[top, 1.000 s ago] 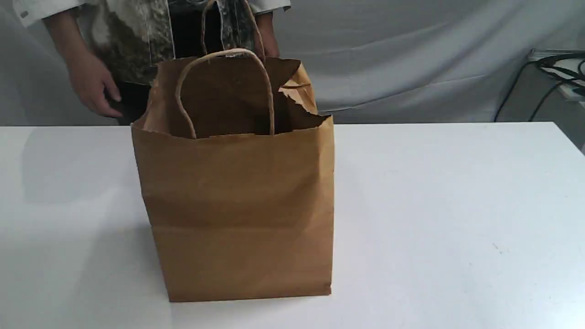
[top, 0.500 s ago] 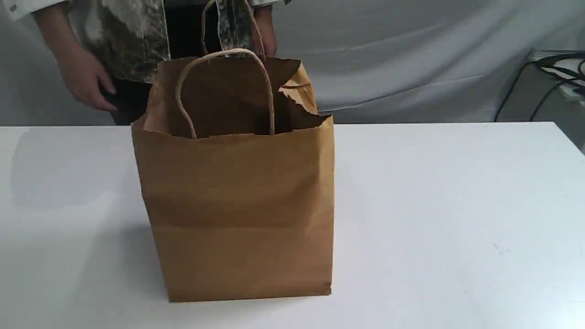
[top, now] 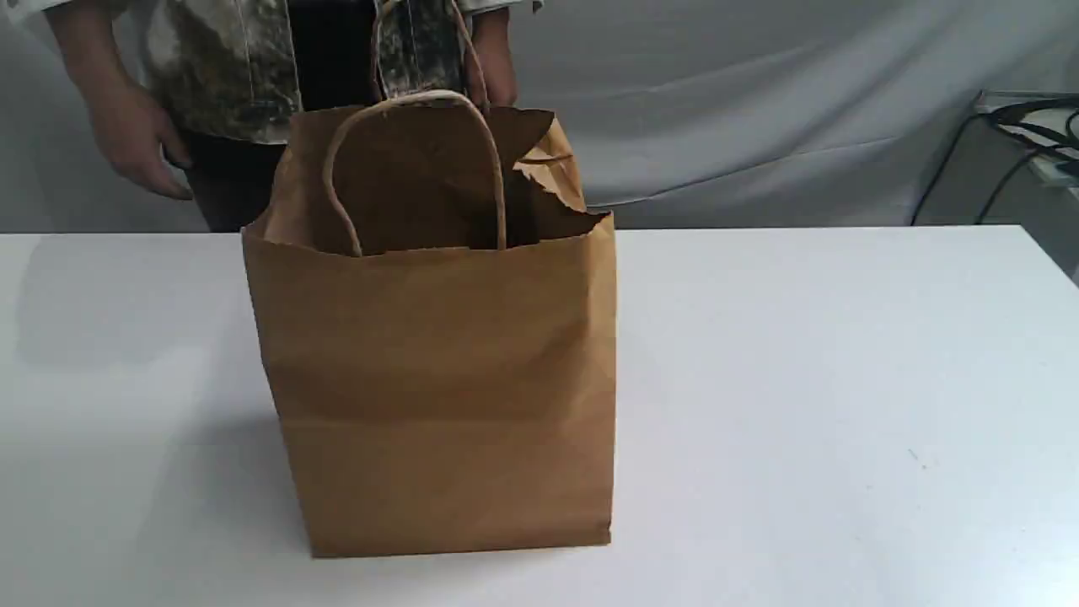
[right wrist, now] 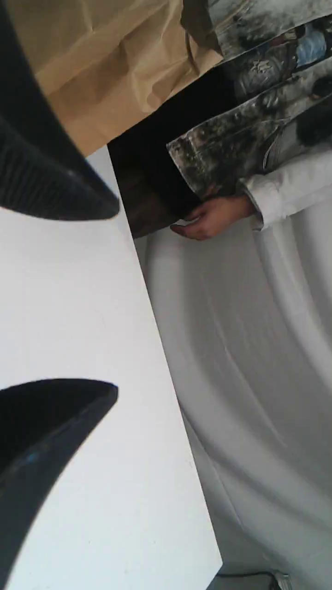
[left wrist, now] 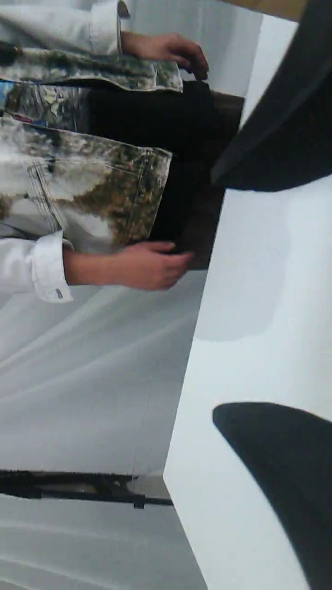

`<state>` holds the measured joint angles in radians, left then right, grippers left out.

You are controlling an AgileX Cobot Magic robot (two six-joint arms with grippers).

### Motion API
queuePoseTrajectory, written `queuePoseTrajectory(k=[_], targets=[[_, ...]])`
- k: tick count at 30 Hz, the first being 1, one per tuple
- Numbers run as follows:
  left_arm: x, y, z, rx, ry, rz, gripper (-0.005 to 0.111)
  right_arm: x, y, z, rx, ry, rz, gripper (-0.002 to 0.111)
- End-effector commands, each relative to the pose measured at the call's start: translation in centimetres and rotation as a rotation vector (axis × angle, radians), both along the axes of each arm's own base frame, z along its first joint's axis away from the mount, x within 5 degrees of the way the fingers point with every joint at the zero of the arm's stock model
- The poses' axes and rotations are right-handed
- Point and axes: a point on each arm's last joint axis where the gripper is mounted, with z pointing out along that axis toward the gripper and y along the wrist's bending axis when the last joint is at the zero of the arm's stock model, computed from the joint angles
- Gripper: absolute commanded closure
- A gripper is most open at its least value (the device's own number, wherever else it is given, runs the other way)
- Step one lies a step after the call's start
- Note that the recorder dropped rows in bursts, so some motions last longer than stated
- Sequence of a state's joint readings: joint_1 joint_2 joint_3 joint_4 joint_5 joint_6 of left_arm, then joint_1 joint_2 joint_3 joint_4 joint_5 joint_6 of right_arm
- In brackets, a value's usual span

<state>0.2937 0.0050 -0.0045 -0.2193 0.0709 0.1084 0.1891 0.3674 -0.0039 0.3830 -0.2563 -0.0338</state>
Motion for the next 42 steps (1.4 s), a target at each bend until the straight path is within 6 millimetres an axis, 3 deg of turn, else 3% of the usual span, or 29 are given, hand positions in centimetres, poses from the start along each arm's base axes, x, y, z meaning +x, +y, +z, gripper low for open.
queuePoseTrajectory(k=[1, 4, 12, 17, 42], targets=[[-0.05, -0.21, -1.53, 0.0, 0.16, -0.021, 0.04, -0.01, 0.03, -0.19, -0.017, 0.009, 0.004, 0.057], [-0.14, -0.39, -2.24, -0.026, 0.235, -0.039, 0.04, -0.01, 0.03, -0.19, -0.017, 0.009, 0.004, 0.057], [-0.13, -0.37, -2.19, -0.192, 0.185, -0.021, 0.04, -0.01, 0.03, -0.19, -0.017, 0.009, 0.004, 0.057], [-0.14, -0.36, -2.2, -0.125, 0.203, -0.026, 0.04, -0.01, 0.03, -0.19, -0.017, 0.009, 0.004, 0.057], [-0.14, -0.36, -2.2, -0.125, 0.203, -0.026, 0.04, -0.14, -0.08, 0.08, -0.074, -0.027, -0.004, 0.057]])
